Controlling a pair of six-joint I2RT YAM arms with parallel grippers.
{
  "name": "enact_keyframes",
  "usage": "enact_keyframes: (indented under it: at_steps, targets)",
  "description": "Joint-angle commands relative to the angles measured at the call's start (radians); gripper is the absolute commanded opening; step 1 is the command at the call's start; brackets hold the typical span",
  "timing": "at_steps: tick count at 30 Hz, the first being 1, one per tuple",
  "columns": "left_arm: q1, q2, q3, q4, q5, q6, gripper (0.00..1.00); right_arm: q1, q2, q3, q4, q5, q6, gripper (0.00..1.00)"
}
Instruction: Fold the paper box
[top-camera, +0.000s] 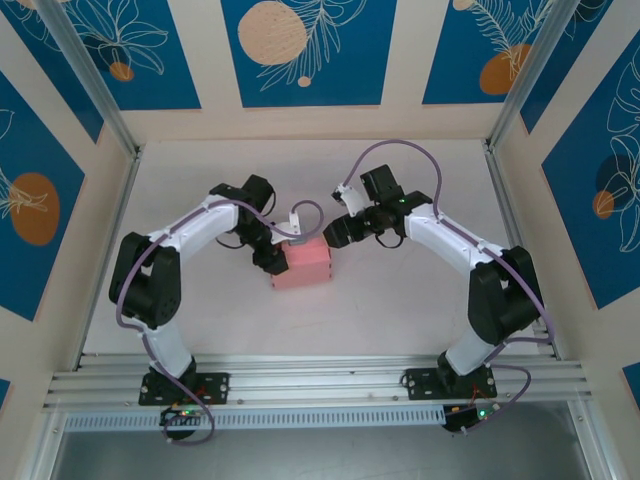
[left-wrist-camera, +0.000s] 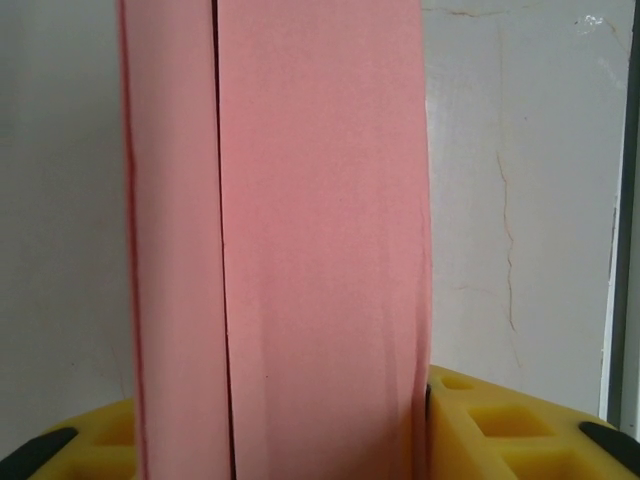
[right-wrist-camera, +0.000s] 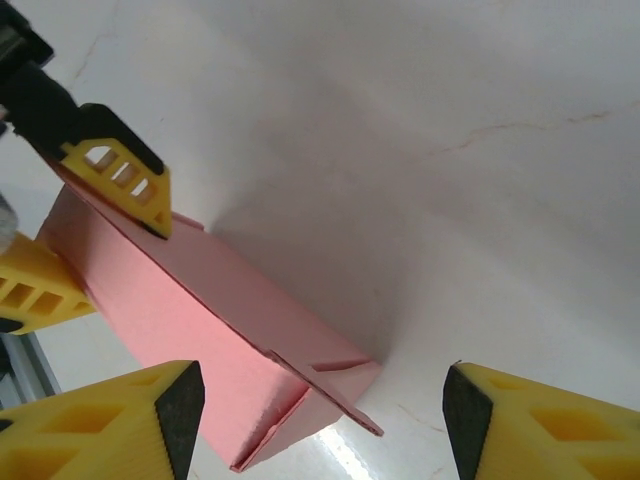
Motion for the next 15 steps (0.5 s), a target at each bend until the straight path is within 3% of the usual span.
enact_keyframes:
  at_steps: [1,10,15]
  targets:
    - [-0.012,-0.02,-0.033,0.037,-0.036,0.0,0.5,0.005,0.002,0.026,0.003,-0.057,-0.039,0.65]
    - [-0.019,-0.027,-0.068,0.085,-0.068,-0.029,0.54,0.035,0.033,0.042,-0.021,-0.018,-0.027,0.41]
    - [-0.023,-0.047,-0.091,0.117,-0.093,-0.041,0.54,0.062,0.021,0.038,-0.029,0.057,0.004,0.37]
